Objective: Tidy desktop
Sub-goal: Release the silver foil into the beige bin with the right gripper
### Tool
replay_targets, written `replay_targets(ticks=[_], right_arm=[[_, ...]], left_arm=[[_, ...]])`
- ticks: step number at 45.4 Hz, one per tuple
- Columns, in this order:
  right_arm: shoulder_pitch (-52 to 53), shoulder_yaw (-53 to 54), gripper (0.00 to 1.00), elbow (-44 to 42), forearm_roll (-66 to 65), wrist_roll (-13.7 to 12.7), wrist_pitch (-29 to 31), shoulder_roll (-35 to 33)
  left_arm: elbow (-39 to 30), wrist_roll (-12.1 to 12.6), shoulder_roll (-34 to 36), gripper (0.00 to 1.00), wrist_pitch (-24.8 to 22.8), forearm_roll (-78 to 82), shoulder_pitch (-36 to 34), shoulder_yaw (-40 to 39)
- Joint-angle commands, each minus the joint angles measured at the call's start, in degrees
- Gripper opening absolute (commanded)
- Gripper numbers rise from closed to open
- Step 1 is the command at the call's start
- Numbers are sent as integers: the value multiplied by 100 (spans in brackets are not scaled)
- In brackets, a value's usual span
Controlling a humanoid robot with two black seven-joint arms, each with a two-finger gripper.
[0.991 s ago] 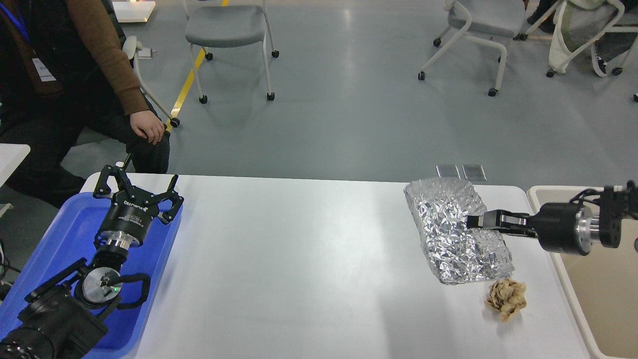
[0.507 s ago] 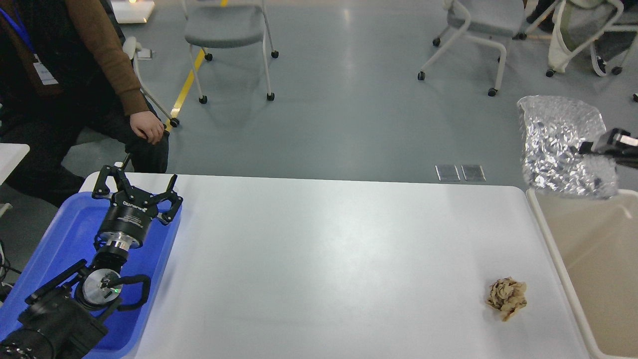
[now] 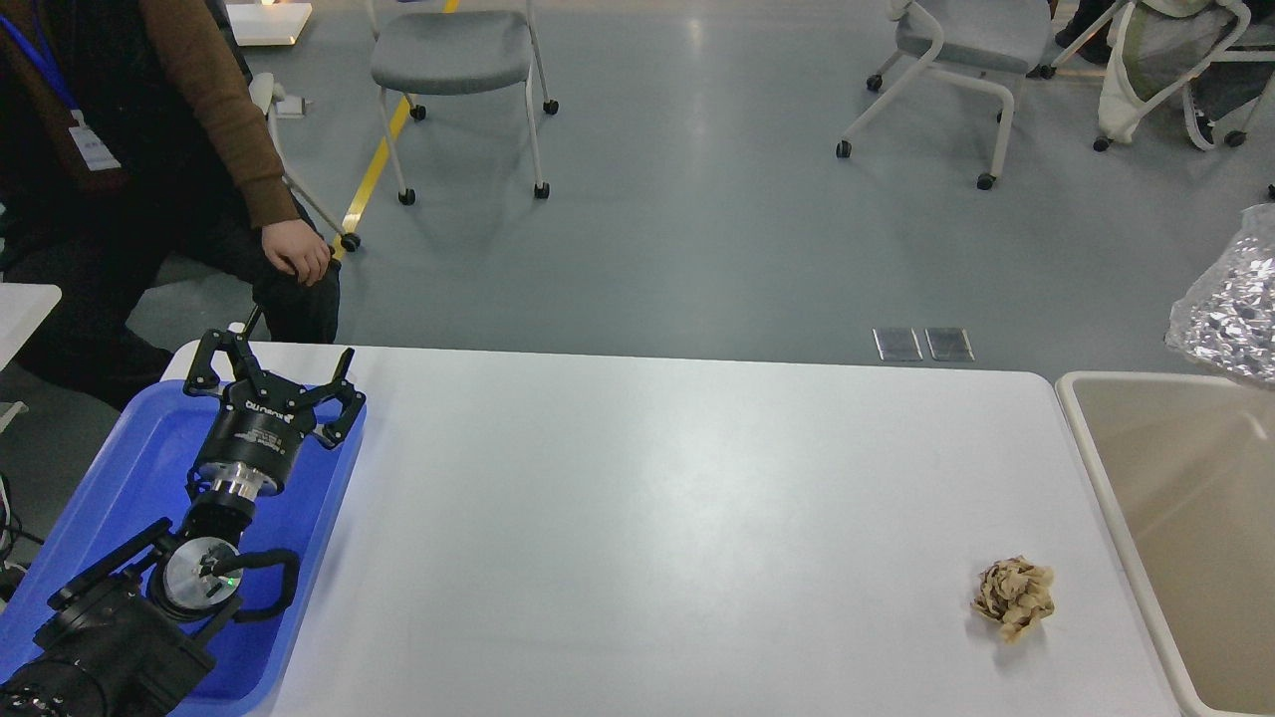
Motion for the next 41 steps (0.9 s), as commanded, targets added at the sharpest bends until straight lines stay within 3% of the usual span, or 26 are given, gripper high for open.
replay_targets(ticks=[1, 7, 9, 41], right_arm=[[-1069, 122, 0, -797, 1981, -951, -582, 762], [-1560, 298, 0, -797, 3238, -1724, -854, 999], [-1658, 395, 0, -797, 3354, -1796, -986, 1079], [-2230, 755, 0, -779, 3469, -2007, -1356, 1475]], left_arm=[[0, 0, 0, 100, 0, -1, 1, -1], [0, 0, 0, 100, 8, -1, 1, -1], [0, 0, 0, 100, 9, -1, 1, -1], [0, 0, -9, 100, 17, -1, 1, -9]])
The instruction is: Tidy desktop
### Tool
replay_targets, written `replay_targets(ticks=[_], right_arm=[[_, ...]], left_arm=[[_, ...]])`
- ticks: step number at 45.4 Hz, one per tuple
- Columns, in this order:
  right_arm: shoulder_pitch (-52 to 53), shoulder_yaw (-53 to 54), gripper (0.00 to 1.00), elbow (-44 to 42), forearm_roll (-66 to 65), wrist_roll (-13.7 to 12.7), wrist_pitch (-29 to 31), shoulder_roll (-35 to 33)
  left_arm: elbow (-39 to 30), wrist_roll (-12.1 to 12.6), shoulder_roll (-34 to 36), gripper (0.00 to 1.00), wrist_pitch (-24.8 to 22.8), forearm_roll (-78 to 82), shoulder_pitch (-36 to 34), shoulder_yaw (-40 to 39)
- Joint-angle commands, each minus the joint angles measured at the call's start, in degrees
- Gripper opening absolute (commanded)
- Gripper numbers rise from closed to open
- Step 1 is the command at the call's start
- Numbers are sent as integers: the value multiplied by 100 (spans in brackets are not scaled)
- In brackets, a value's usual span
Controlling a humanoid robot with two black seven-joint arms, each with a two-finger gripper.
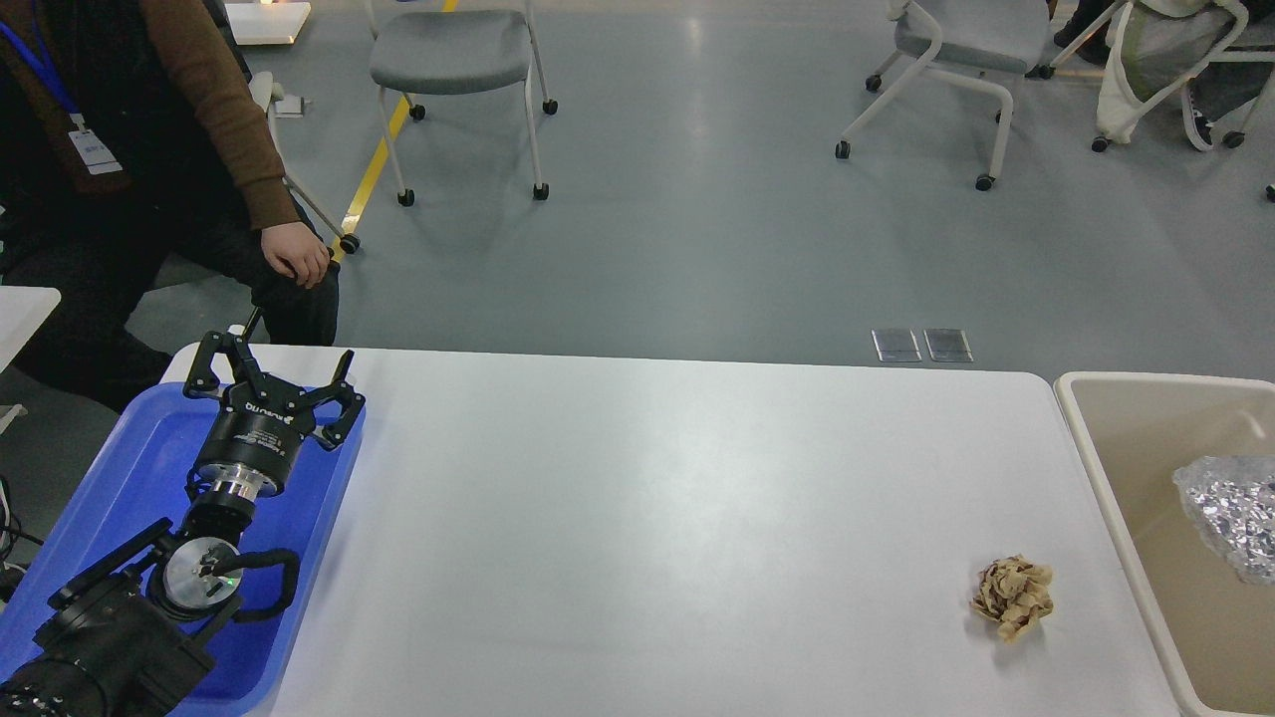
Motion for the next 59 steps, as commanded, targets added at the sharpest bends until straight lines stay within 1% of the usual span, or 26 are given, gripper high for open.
replay_targets(ticks=[1, 5, 6, 7, 8, 9, 10, 12, 13, 15, 26, 35, 48, 54, 59], right_arm=[[-95, 57, 0, -6, 73, -61, -61, 153], [-95, 75, 0, 3, 73, -61, -61, 162], [-95, 101, 2, 3, 73, -61, -61, 171], [-95, 136, 13, 3, 73, -61, -61, 188], [-95, 163, 34, 12, 73, -61, -61, 206], [-95, 198, 65, 12, 73, -61, -61, 215], [-95, 233, 84, 12, 73, -61, -70, 215], [-95, 321, 85, 12, 82, -61, -70, 215], [-95, 365, 87, 12, 82, -61, -79, 215], [-95, 444, 98, 3, 81, -53, -96, 215], [54, 699, 99, -50, 82, 0, -246, 109], [397, 690, 100, -41, 82, 9, -211, 100], [1547, 681, 100, 47, 73, -44, -132, 65], [2031, 699, 100, 468, 73, -44, 53, -5], [2339, 935, 100, 1048, 99, -44, 491, -260]], left_arm=[[-2, 0, -6, 100, 2, -1, 0, 0], [-2, 0, -6, 100, 2, -1, 0, 0], [-2, 0, -6, 100, 2, -1, 0, 0], [-2, 0, -6, 100, 2, -1, 0, 0], [-2, 0, -6, 100, 2, -1, 0, -9], [-2, 0, -6, 100, 2, -1, 0, 0], [-2, 0, -6, 100, 2, -1, 0, -9], [-2, 0, -6, 100, 2, -1, 0, -9], [-2, 0, -6, 100, 2, -1, 0, 0], [7, 0, 2, 100, 2, -1, 0, -9], [-2, 0, 2, 100, 2, -1, 0, -9], [-2, 0, 2, 100, 2, -1, 0, -9], [-2, 0, -6, 100, 19, -1, -9, 9], [-2, 0, -6, 100, 28, -1, -18, 26], [-2, 0, -6, 100, 28, -9, -35, 35]])
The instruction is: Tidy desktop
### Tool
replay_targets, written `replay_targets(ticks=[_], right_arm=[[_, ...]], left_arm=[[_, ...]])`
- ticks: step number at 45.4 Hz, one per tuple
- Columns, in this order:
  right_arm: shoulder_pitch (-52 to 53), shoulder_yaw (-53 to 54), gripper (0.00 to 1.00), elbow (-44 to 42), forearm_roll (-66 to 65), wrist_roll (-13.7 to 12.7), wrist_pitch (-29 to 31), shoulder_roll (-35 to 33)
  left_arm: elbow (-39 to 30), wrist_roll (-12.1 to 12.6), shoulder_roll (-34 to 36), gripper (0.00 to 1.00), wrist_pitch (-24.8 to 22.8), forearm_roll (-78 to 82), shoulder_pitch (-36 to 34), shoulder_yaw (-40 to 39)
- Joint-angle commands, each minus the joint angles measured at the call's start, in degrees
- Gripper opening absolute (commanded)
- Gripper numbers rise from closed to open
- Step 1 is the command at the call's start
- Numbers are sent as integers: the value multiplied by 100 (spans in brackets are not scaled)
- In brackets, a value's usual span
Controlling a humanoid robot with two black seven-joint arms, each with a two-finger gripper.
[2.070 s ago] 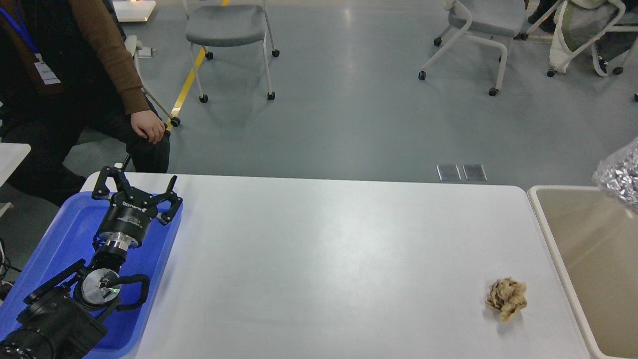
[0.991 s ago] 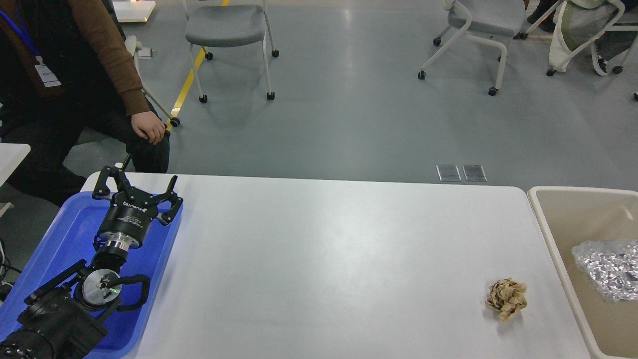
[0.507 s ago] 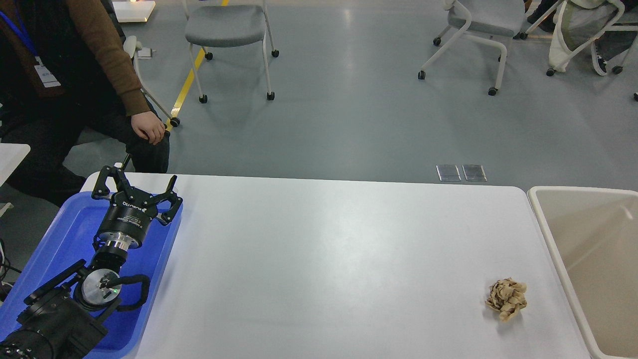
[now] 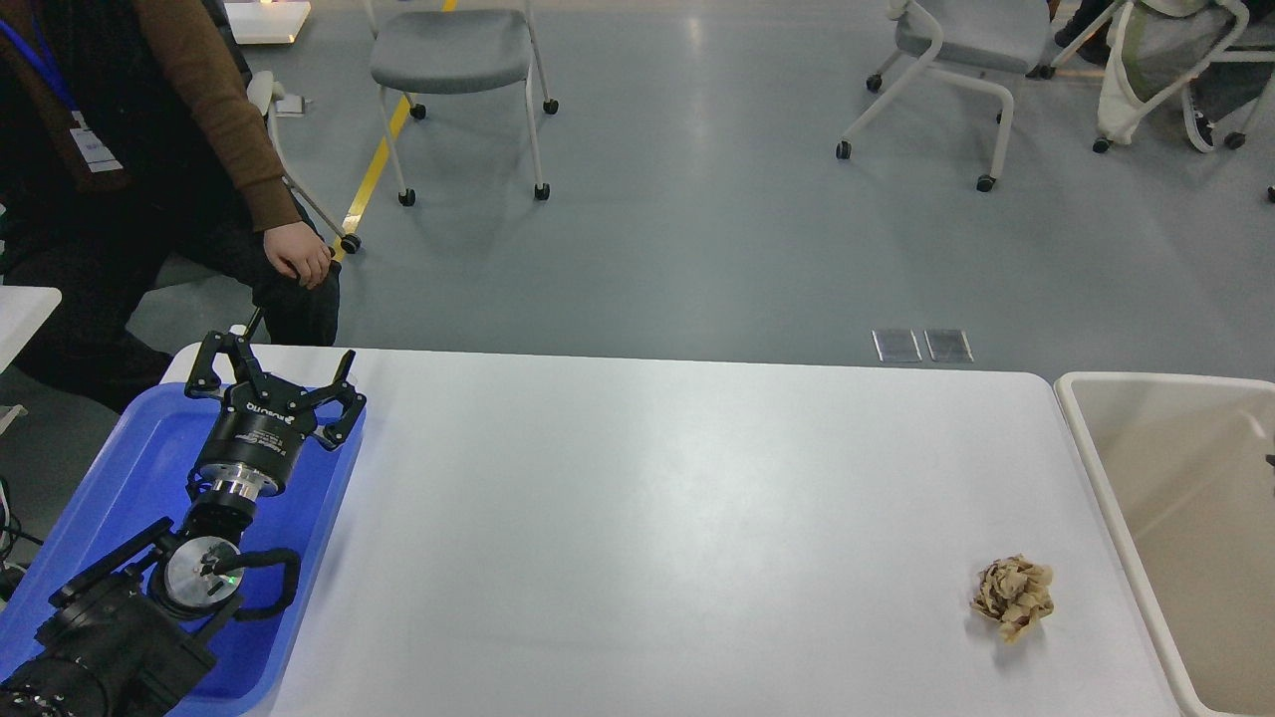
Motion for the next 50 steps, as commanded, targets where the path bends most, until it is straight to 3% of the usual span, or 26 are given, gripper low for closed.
replay_targets(ticks=[1, 7, 12, 17, 36, 50], right_arm=[[797, 383, 100, 920, 48, -7, 613, -327], [771, 1745, 100, 2281, 57, -16, 1106, -784], [517, 2678, 100, 3688, 49, -7, 1142, -1057], [463, 3083, 100, 4270, 57, 2, 1177, -935], [-178, 3847, 100, 4271, 57, 37, 1608, 1034], [-881, 4050, 100, 4236, 57, 55, 1634, 1606]], left_arm=[[-2, 0, 0, 100, 8, -8, -19, 22], [-2, 0, 0, 100, 8, -8, -19, 22], [-2, 0, 0, 100, 8, -8, -19, 31], [-2, 0, 0, 100, 8, -8, -19, 31], [-2, 0, -9, 100, 8, -16, -19, 31], [-2, 0, -9, 100, 8, -8, -19, 31]])
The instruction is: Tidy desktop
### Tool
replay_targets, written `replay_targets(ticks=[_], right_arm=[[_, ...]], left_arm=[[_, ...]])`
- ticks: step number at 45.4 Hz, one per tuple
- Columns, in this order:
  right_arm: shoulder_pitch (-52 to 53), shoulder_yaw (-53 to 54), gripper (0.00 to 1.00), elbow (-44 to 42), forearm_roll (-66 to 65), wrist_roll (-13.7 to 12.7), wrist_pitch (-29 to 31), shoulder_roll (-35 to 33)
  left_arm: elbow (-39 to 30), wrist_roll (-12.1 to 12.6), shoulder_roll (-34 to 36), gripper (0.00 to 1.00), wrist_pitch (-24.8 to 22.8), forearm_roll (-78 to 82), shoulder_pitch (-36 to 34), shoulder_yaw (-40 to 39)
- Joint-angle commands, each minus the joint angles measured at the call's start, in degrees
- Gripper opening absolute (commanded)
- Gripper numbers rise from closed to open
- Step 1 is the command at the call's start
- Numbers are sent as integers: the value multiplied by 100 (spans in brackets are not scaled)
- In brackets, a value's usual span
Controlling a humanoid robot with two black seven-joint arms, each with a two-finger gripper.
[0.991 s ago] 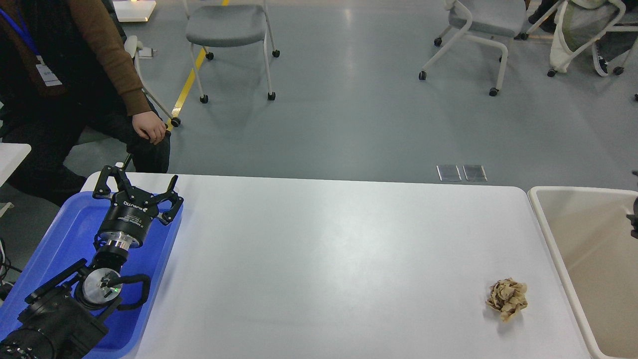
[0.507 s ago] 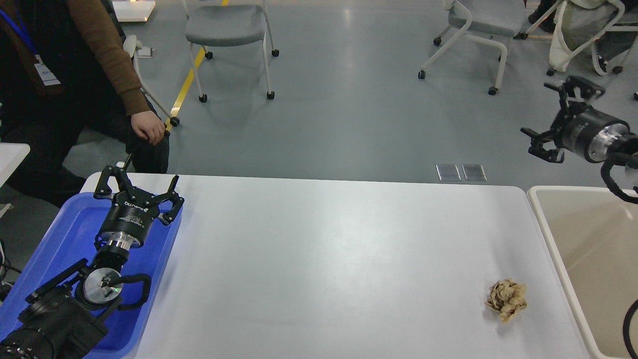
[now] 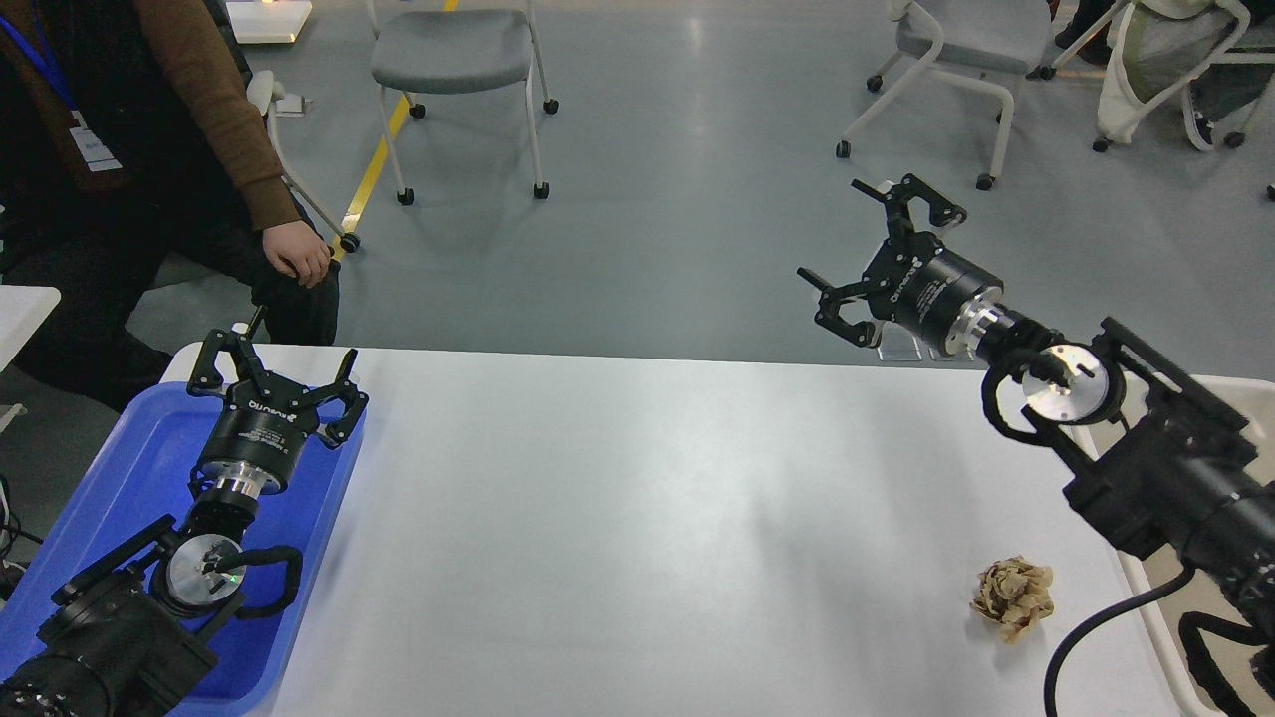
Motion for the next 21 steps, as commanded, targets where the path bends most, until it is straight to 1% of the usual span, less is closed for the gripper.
replay_targets(ticks=[1, 11, 21], right_arm=[[-566, 232, 100, 33, 0, 9, 55, 515], [-953, 232, 100, 33, 0, 18, 335, 621], [-1173, 232, 100, 33, 0, 18, 371, 647]], left_arm=[[0, 0, -1, 100, 2, 6, -1, 0], [0, 0, -1, 100, 2, -3, -1, 0], [0, 0, -1, 100, -6, -3, -1, 0]])
